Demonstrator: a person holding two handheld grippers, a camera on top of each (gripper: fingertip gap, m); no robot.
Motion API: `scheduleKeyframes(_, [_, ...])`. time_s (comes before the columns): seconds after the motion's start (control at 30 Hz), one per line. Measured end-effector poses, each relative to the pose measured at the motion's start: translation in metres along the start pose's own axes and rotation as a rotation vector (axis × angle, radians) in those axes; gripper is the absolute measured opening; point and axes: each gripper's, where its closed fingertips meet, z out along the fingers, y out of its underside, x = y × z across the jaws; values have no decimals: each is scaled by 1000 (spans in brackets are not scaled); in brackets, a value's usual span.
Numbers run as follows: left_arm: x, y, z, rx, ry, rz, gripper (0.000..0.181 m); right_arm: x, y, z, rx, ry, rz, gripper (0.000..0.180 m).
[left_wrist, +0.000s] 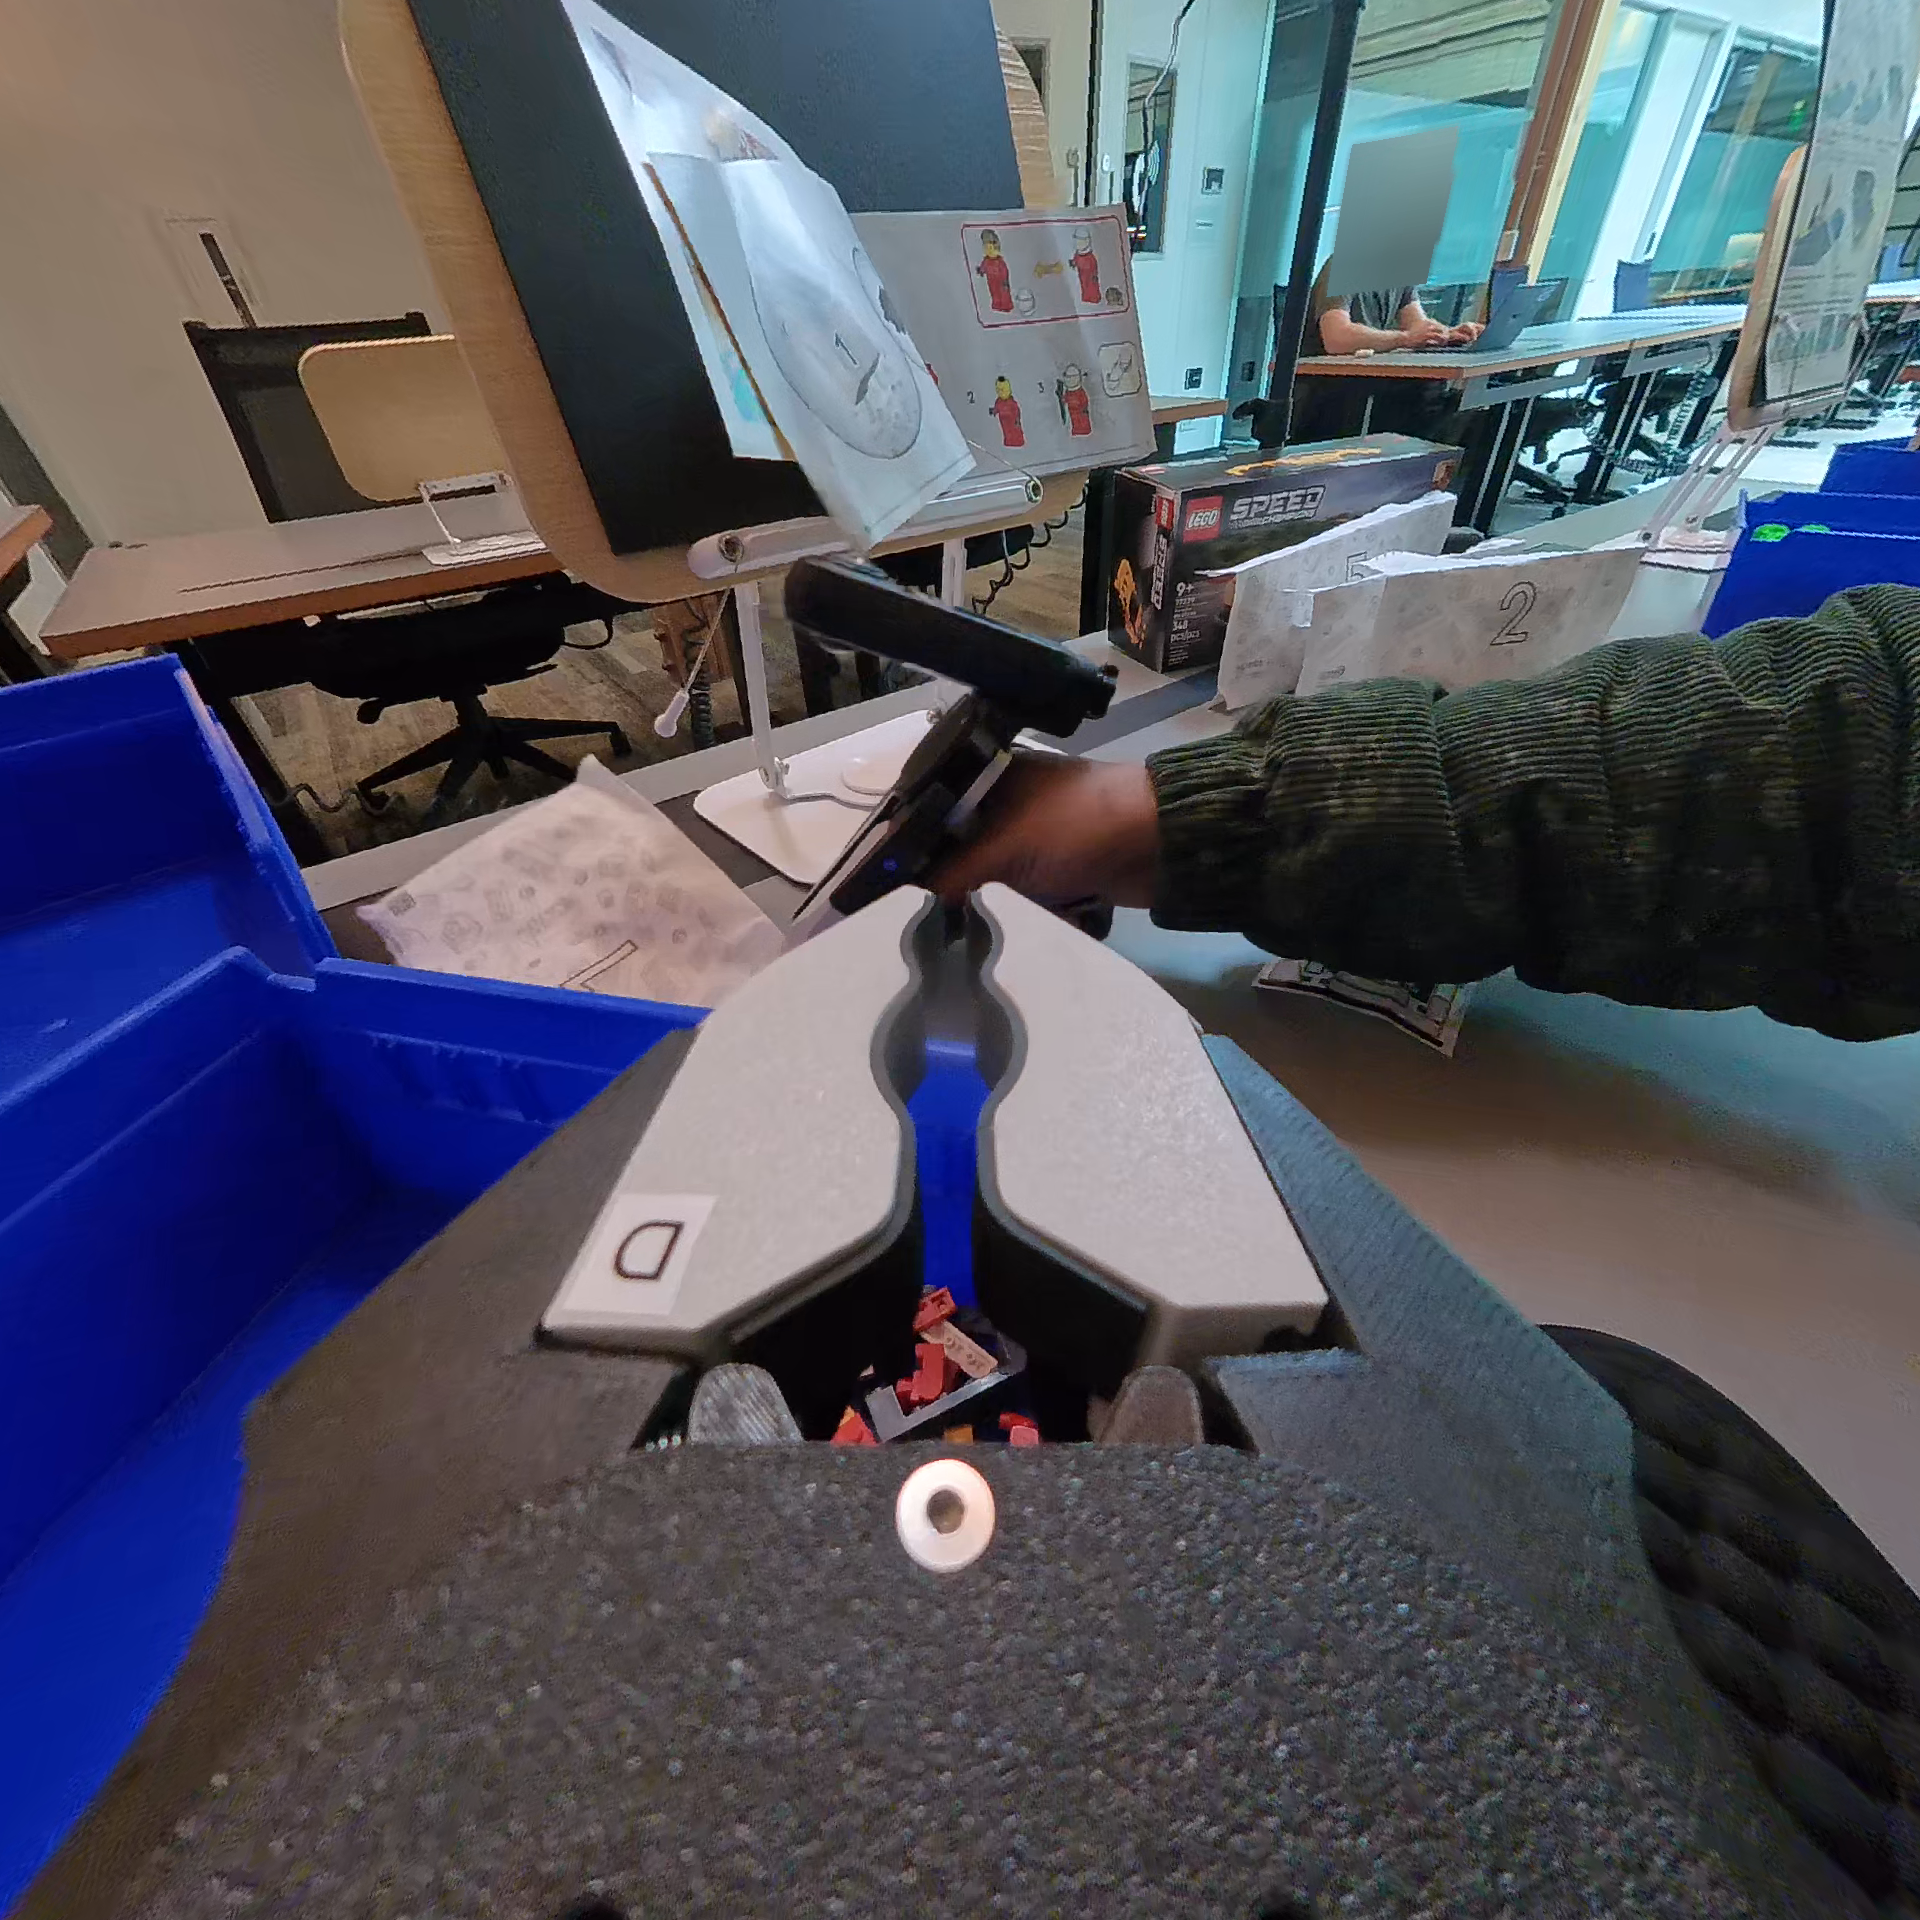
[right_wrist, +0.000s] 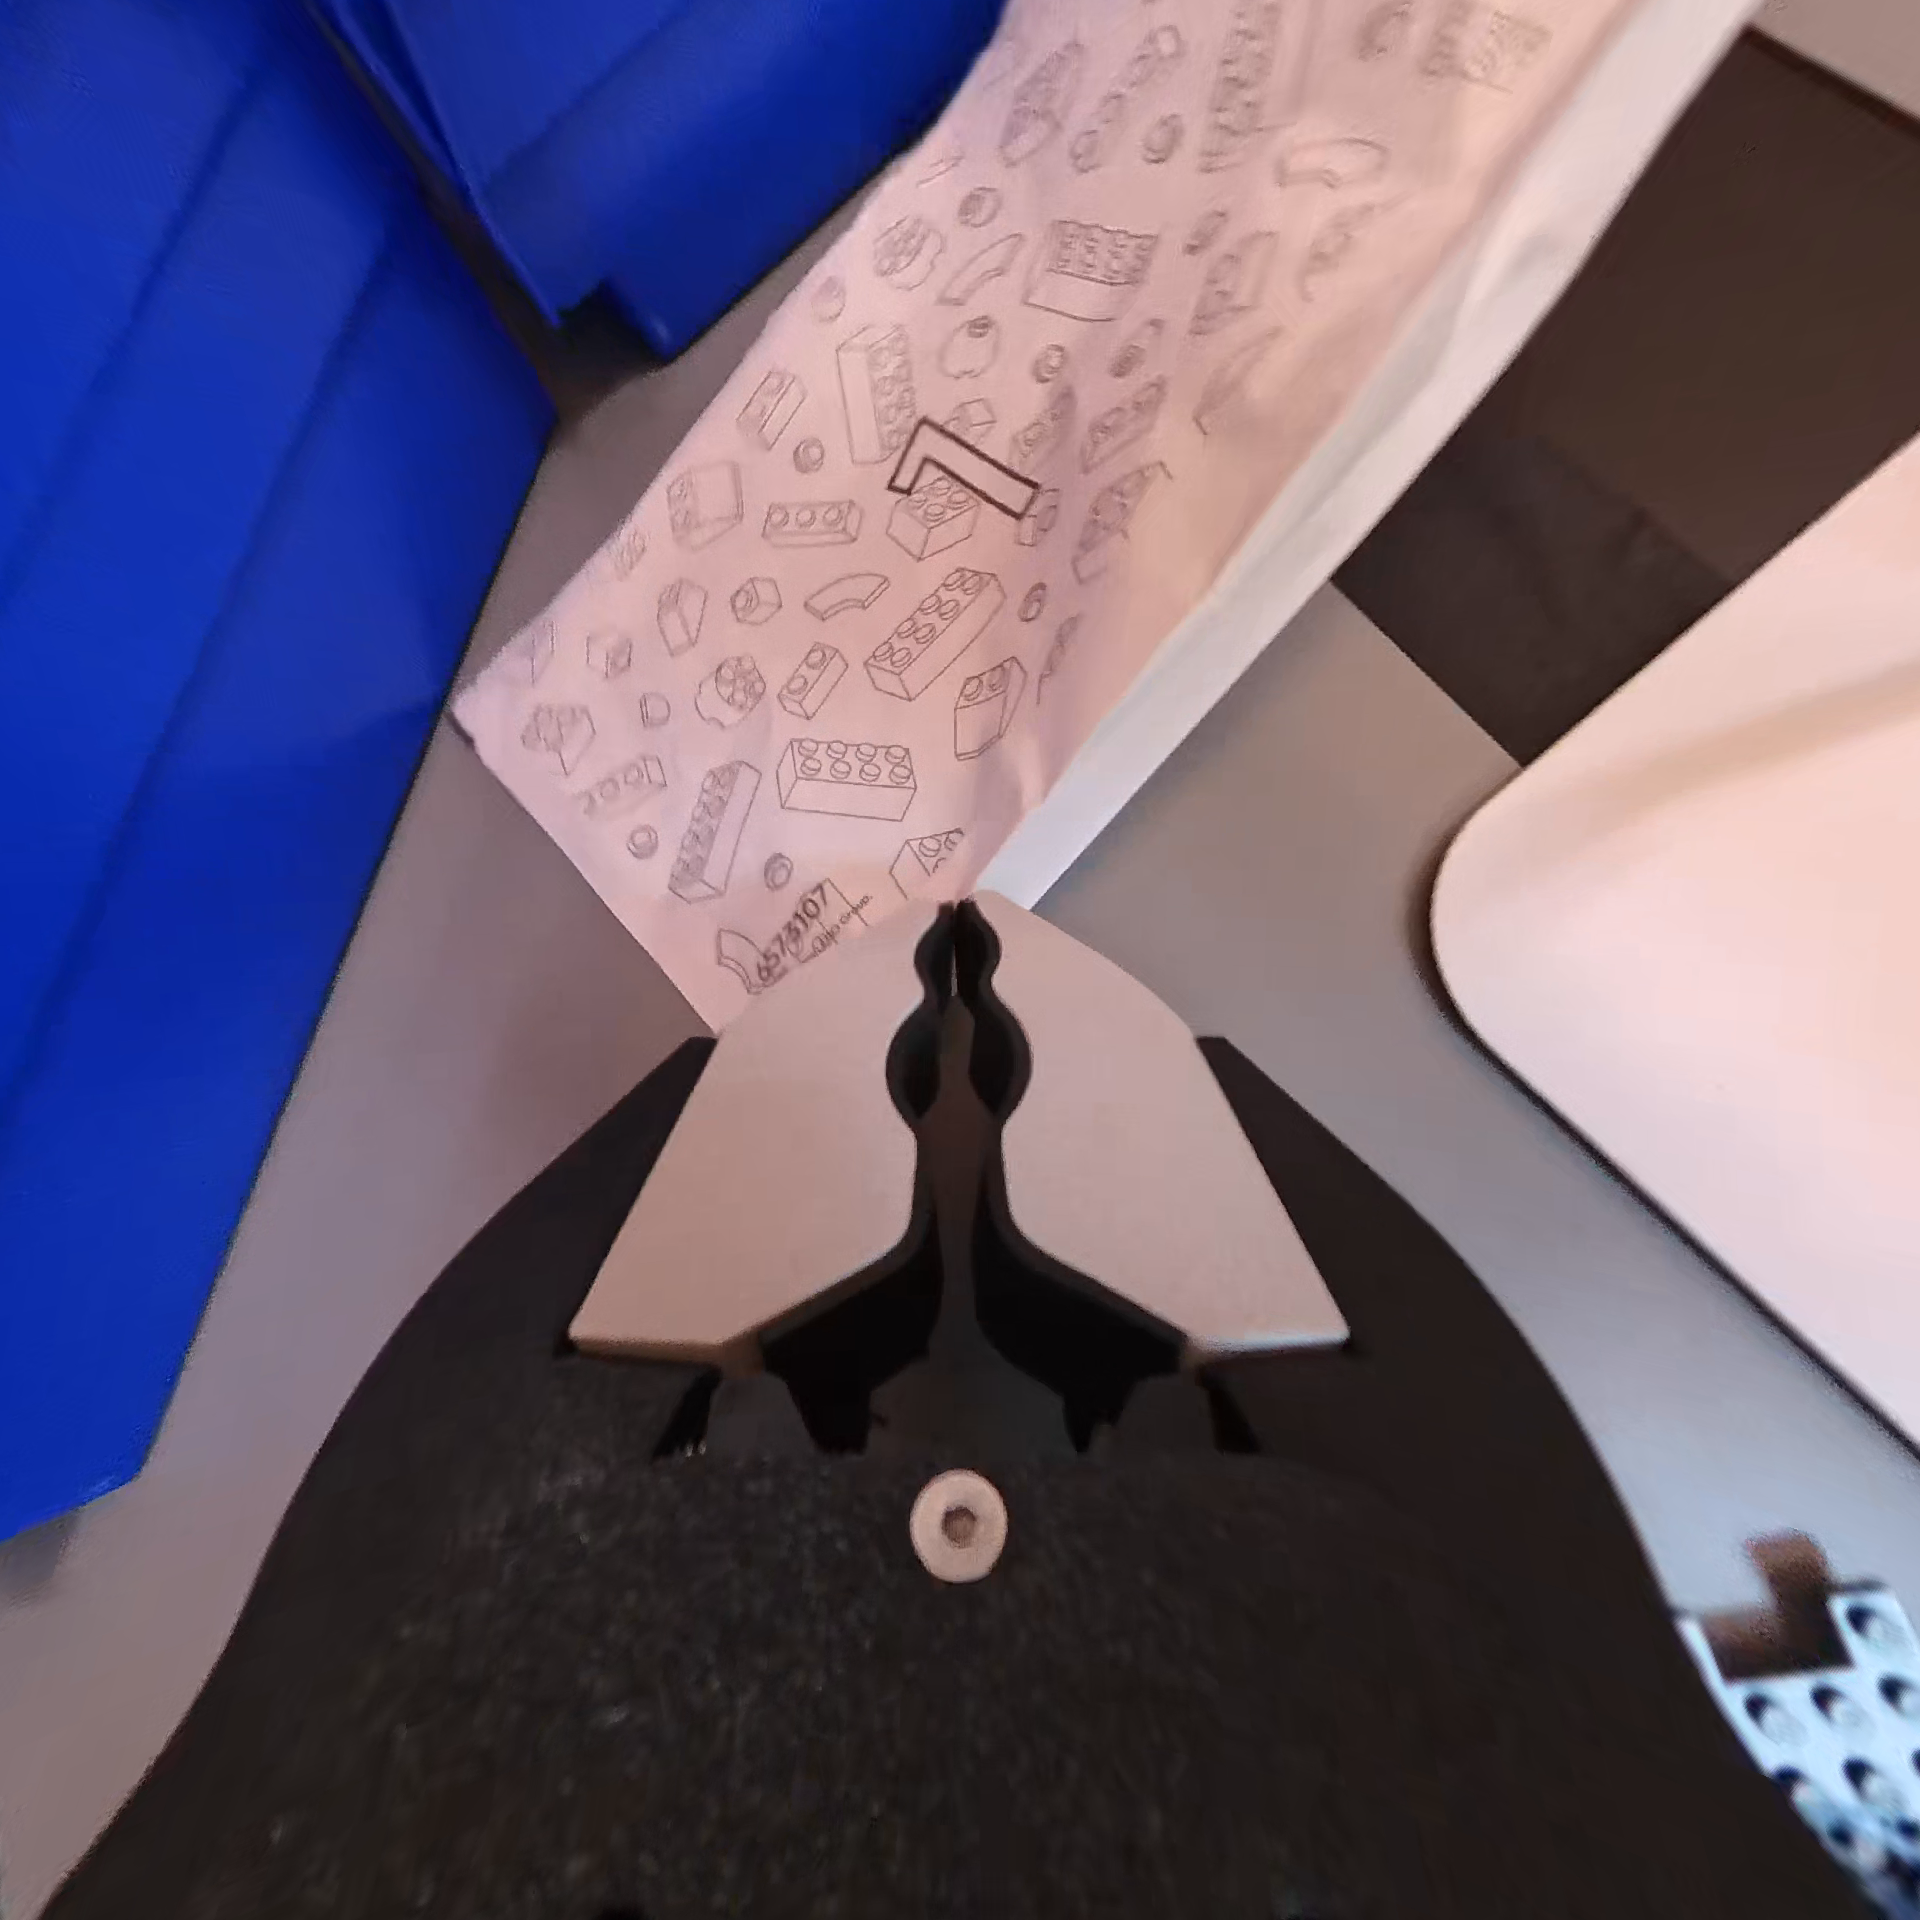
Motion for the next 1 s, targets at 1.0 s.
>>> scheduleKeyframes(1.0, [123,-12,120,55,532,-940,35,-68,77,-296,983,-390,281,0])
